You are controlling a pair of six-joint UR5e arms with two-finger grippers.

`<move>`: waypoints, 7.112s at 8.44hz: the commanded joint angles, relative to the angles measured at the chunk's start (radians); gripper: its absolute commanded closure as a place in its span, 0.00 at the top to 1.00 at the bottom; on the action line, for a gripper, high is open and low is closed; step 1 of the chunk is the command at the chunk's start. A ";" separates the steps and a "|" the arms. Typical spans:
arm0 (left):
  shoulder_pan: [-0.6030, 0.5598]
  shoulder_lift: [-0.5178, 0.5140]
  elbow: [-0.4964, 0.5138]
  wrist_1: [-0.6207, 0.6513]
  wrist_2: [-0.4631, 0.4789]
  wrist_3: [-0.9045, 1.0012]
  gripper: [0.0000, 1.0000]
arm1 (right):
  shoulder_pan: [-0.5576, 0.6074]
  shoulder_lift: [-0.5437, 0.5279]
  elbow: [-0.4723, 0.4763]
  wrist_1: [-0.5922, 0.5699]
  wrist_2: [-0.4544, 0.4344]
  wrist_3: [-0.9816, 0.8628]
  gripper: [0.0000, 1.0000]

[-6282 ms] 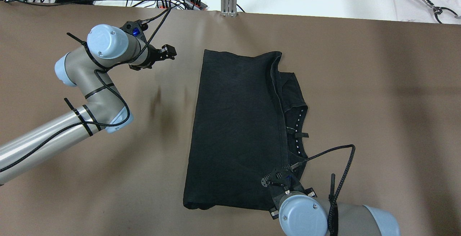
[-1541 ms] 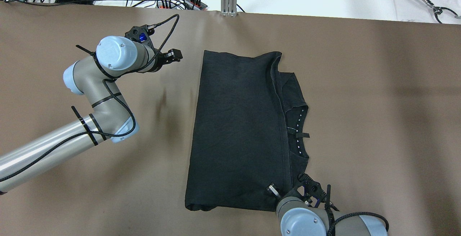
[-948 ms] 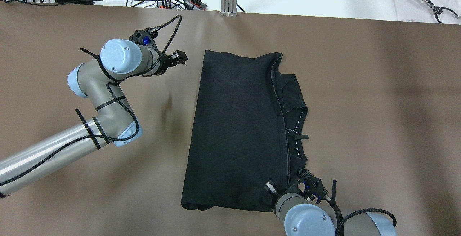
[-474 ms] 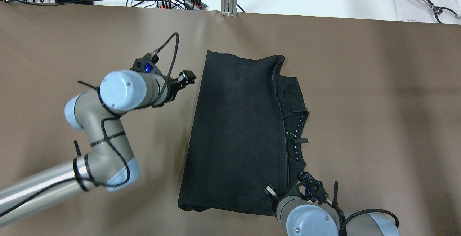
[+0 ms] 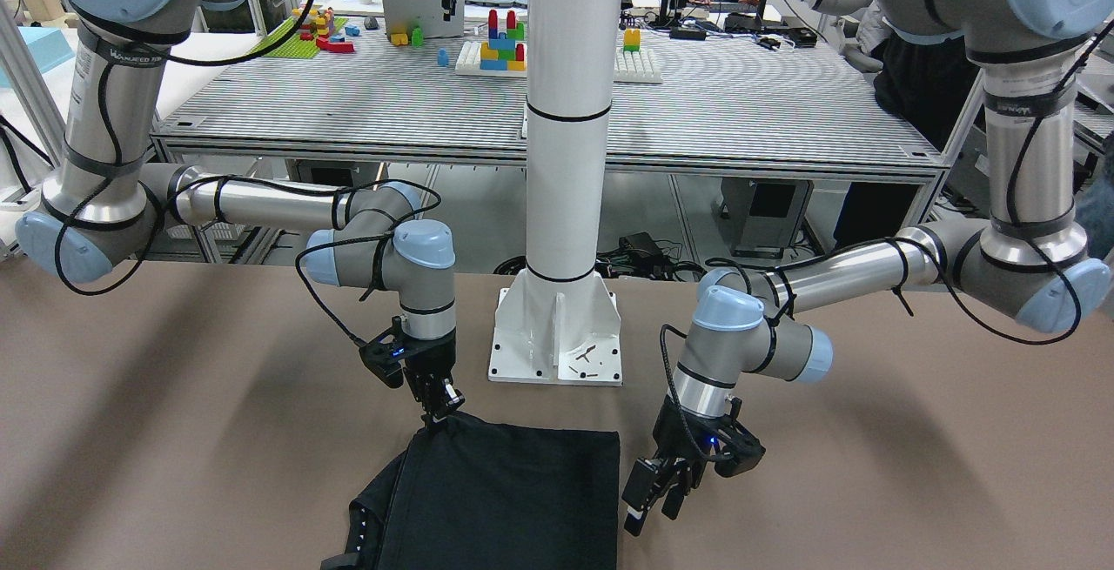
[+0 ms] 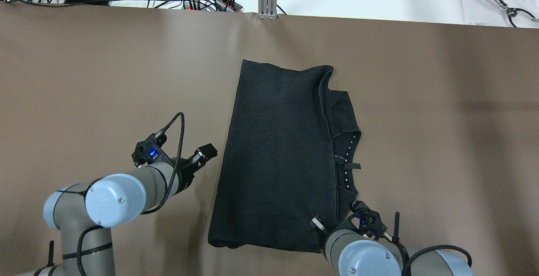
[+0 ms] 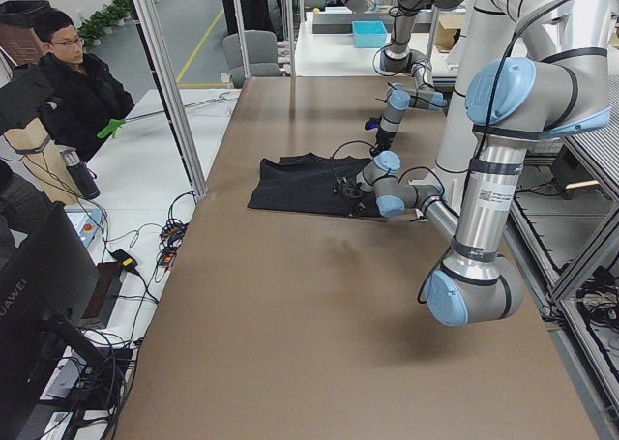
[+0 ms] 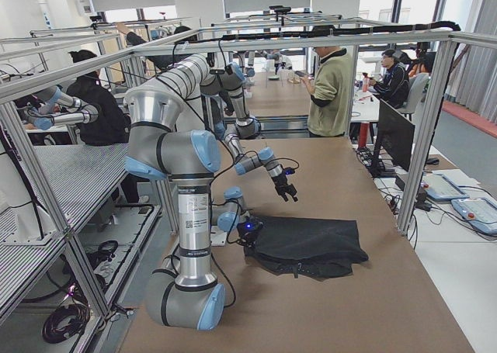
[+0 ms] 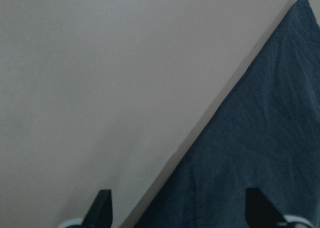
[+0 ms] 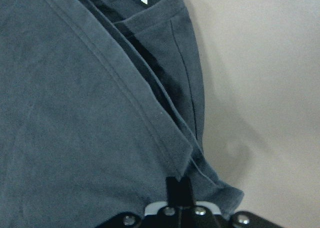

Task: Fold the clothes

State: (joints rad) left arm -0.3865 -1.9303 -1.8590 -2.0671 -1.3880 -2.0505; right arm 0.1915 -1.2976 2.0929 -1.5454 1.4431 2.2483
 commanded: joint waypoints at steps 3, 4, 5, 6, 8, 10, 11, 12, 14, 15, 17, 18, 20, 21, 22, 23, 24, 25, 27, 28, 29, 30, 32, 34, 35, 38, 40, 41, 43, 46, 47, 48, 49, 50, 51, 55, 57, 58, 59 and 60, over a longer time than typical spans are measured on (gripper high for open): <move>0.124 0.037 -0.029 0.002 0.061 -0.074 0.94 | -0.004 -0.015 0.004 -0.002 0.000 -0.003 0.00; 0.177 0.036 -0.029 0.002 0.088 -0.076 0.92 | -0.004 -0.015 -0.001 -0.001 0.000 -0.003 0.00; 0.231 0.036 -0.029 0.004 0.122 -0.085 0.91 | -0.004 -0.015 0.001 -0.002 0.000 -0.003 0.00; 0.259 0.037 -0.026 0.004 0.138 -0.097 0.89 | -0.004 -0.014 0.001 -0.001 0.000 -0.009 0.00; 0.308 0.037 -0.022 0.004 0.176 -0.131 0.77 | -0.004 -0.014 0.001 -0.001 0.000 -0.009 0.00; 0.313 0.050 -0.025 0.005 0.182 -0.145 0.67 | -0.004 -0.009 0.003 -0.002 0.000 -0.009 0.00; 0.313 0.062 -0.029 0.004 0.182 -0.148 0.59 | -0.003 -0.012 0.003 -0.002 0.000 -0.010 0.00; 0.313 0.060 -0.029 0.004 0.182 -0.164 0.36 | -0.001 -0.015 0.003 -0.002 0.000 -0.010 0.00; 0.313 0.060 -0.038 0.004 0.179 -0.174 0.00 | -0.001 -0.014 0.004 -0.002 0.000 -0.015 0.00; 0.313 0.059 -0.043 0.004 0.178 -0.175 0.00 | -0.001 -0.015 0.007 -0.002 0.000 -0.019 0.00; 0.313 0.100 -0.121 0.012 0.178 -0.177 0.00 | 0.000 -0.015 0.024 -0.002 0.000 -0.019 0.00; 0.314 0.117 -0.215 0.095 0.169 -0.204 0.00 | 0.003 -0.028 0.060 -0.004 0.000 -0.019 0.00; 0.318 0.061 -0.392 0.321 0.153 -0.227 0.00 | 0.009 -0.051 0.212 -0.095 0.054 -0.018 0.00; 0.188 -0.016 -0.346 0.331 0.105 -0.208 0.00 | 0.091 -0.037 0.199 -0.107 0.092 -0.021 0.00; 0.032 -0.121 -0.234 0.332 -0.072 -0.180 0.00 | 0.220 0.050 0.120 -0.107 0.159 -0.054 0.00; -0.079 -0.225 -0.103 0.331 -0.174 -0.150 0.00 | 0.302 0.134 -0.005 -0.102 0.231 -0.135 0.00; -0.159 -0.313 0.029 0.320 -0.192 -0.096 0.00 | 0.372 0.173 -0.081 -0.064 0.238 -0.245 0.00; -0.223 -0.391 0.166 0.311 -0.227 -0.061 0.00 | 0.417 0.199 -0.153 -0.030 0.240 -0.298 0.00; -0.317 -0.475 0.392 0.209 -0.282 -0.008 0.00 | 0.532 0.340 -0.423 0.071 0.299 -0.422 0.00; -0.343 -0.501 0.508 0.138 -0.283 0.034 0.00 | 0.574 0.401 -0.567 0.155 0.321 -0.505 0.00; -0.372 -0.553 0.640 0.077 -0.281 0.096 0.30 | 0.620 0.493 -0.766 0.257 0.329 -0.569 0.00; -0.382 -0.622 0.784 0.009 -0.266 0.187 0.94 | 0.659 0.555 -0.927 0.365 0.342 -0.695 0.99; -0.387 -0.645 0.847 -0.022 -0.237 0.222 0.95 | 0.683 0.557 -0.936 0.375 0.336 -0.872 0.95; -0.402 -0.641 0.847 -0.022 -0.237 0.243 0.95 | 0.718 0.557 -0.933 0.375 0.342 -0.932 0.95; -0.400 -0.642 0.844 -0.022 -0.237 0.242 0.95 | 0.718 0.548 -0.927 0.375 0.344 -0.935 0.95; -0.403 -0.644 0.833 -0.024 -0.247 0.243 0.95 | 0.666 0.498 -0.840 0.372 0.356 -0.981 0.95; -0.410 -0.644 0.830 -0.024 -0.247 0.248 0.95 | 0.660 0.500 -0.847 0.372 0.349 -0.983 0.95; -0.410 -0.642 0.830 -0.024 -0.247 0.248 0.95 | 0.660 0.503 -0.847 0.375 0.350 -0.919 0.95; -0.410 -0.642 0.828 -0.024 -0.244 0.248 0.95 | 0.643 0.476 -0.846 0.389 0.346 -0.634 0.95; -0.408 -0.642 0.821 -0.016 -0.240 0.247 0.95 | 0.609 0.413 -0.846 0.508 0.310 -0.468 0.92; -0.407 -0.641 0.817 -0.015 -0.237 0.247 0.95 | 0.609 0.423 -0.846 0.507 0.310 -0.435 0.61; -0.405 -0.636 0.819 -0.014 -0.237 0.247 0.94 | 0.612 0.428 -0.849 0.505 0.313 -0.435 0.03; -0.400 -0.619 0.817 -0.016 -0.237 0.248 0.95 | 0.627 0.431 -0.853 0.505 0.325 -0.444 0.00; -0.399 -0.604 0.817 -0.021 -0.237 0.250 0.95 | 0.647 0.442 -0.867 0.505 0.364 -0.479 0.00; -0.399 -0.596 0.817 -0.022 -0.237 0.250 0.94 | 0.704 0.471 -0.889 0.502 0.422 -0.518 0.00; -0.390 -0.590 0.819 -0.024 -0.224 0.242 0.95 | 0.763 0.638 -1.011 0.386 0.262 -0.486 0.00; -0.388 -0.578 0.817 -0.024 -0.217 0.247 0.95 | 0.761 0.705 -1.097 0.387 0.176 -0.463 0.03; -0.388 -0.573 0.817 -0.024 -0.217 0.248 0.95 | 0.761 0.713 -1.102 0.386 0.143 -0.463 0.61; -0.388 -0.572 0.817 -0.024 -0.217 0.250 0.95 | 0.761 0.733 -1.102 0.383 0.135 -0.451 0.73; -0.388 -0.569 0.817 -0.024 -0.217 0.250 0.95 | 0.761 0.744 -1.102 0.383 0.135 -0.423 0.74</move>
State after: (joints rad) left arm -0.7749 -2.5046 -1.0415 -2.0908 -1.6051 -1.8025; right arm 0.9525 -0.5813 0.9979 -1.1604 1.5992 1.7908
